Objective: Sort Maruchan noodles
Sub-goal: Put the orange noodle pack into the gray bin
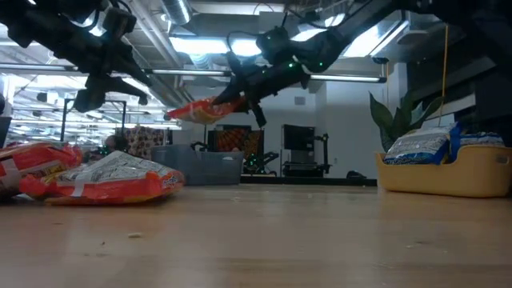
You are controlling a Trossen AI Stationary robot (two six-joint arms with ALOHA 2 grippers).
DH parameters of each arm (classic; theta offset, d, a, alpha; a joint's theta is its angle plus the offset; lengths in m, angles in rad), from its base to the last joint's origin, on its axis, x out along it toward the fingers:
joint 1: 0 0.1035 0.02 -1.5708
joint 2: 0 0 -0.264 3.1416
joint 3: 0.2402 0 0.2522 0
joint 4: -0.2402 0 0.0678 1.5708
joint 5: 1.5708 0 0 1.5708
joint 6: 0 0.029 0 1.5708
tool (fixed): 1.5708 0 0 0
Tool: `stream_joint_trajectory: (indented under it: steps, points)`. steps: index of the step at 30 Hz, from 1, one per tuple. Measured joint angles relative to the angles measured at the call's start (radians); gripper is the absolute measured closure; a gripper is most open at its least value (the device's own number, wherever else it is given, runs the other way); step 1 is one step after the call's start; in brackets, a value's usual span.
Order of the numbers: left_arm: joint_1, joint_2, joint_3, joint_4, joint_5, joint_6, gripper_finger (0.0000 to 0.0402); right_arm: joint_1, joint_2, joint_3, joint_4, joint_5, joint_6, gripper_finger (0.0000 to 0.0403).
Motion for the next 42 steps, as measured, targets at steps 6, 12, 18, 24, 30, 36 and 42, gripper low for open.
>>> stream_joint_trajectory:
  steps: [6, 12, 18, 24, 30, 36, 42]
  points:
    - [0.0, 0.0, 0.001, -0.001, -0.029, 0.002, 0.0305, -0.017, 0.096, 0.008, 0.074, 0.002, -0.028, 0.0354]
    - [0.0, 0.0, 0.001, -0.001, -0.03, 0.011, 0.0305, -0.012, 0.192, 0.132, 0.038, 0.002, -0.095, 0.0347]
    - [0.0, 0.0, 0.0, -0.001, -0.03, 0.011, 0.0305, -0.002, 0.283, 0.319, -0.148, 0.032, -0.173, 0.0342]
    - [0.0, 0.0, 0.0, -0.001, -0.034, 0.018, 0.0305, 0.011, 0.308, 0.381, -0.304, 0.124, -0.296, 0.0328]
    - [0.001, 0.0, 0.0, -0.002, -0.05, 0.018, 0.0305, 0.01, 0.307, 0.388, -0.346, 0.156, -0.34, 0.0247]
    - [-0.022, 0.002, 0.0, -0.005, 0.031, 0.083, 0.0305, -0.018, 0.253, 0.388, -0.421, 0.188, -0.342, 0.0186]
    - [-0.142, 0.036, 0.0, -0.076, 0.044, 0.197, 0.0305, -0.047, 0.108, 0.389, -0.557, 0.189, -0.41, 0.0178]
